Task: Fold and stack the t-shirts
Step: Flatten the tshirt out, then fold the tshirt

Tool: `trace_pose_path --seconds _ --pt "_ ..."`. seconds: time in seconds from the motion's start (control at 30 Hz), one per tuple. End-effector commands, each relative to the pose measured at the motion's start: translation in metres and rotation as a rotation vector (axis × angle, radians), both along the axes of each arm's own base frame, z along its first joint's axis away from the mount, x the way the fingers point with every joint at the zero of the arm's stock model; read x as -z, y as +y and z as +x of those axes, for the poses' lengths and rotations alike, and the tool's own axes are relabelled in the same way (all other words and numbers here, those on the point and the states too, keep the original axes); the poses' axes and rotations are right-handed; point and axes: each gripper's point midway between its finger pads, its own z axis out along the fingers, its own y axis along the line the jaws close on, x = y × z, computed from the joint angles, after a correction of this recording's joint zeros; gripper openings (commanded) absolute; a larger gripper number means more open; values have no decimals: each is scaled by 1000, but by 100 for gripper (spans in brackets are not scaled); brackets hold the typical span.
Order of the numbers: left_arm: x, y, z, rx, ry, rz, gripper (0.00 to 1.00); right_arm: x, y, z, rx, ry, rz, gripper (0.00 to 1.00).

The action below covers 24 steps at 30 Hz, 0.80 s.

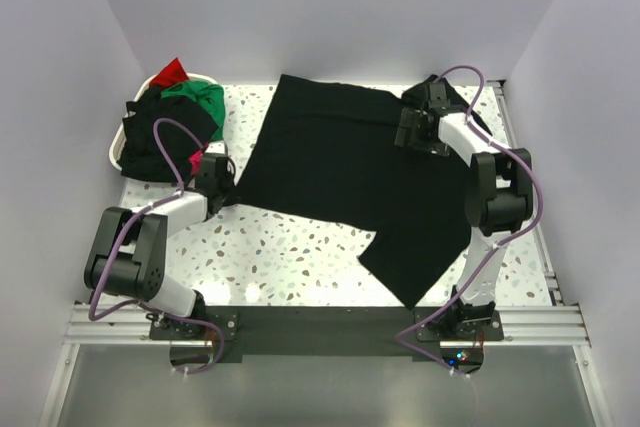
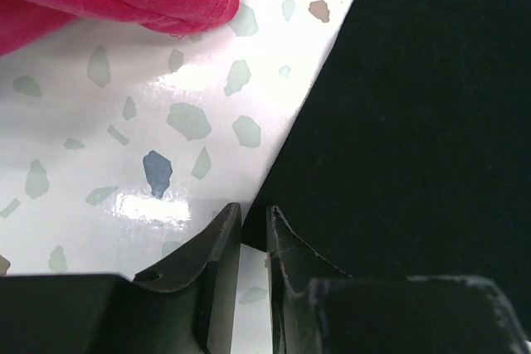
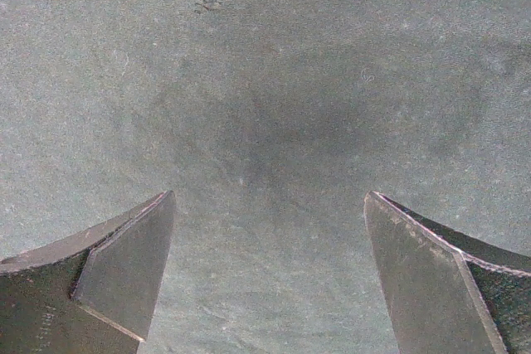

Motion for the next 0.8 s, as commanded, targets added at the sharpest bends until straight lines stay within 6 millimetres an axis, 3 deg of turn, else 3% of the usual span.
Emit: trace_pose_path --seconds 0.0,0.23,0.5,0.6,0.77 --pt "-3 -5 3 14 -1 -27 24 -36 2 8 -15 -103 14 99" --pt "10 -16 1 41 50 -68 21 -37 3 8 -20 -105 18 99" --pt "15 -9 -3 7 80 -47 0 -36 7 8 -37 -106 31 99" --pt "11 -3 -3 -14 63 -25 0 -36 8 9 -41 -111 41 99" --pt "-16 1 0 -35 -32 -26 0 -32 22 10 -75 -112 85 98"
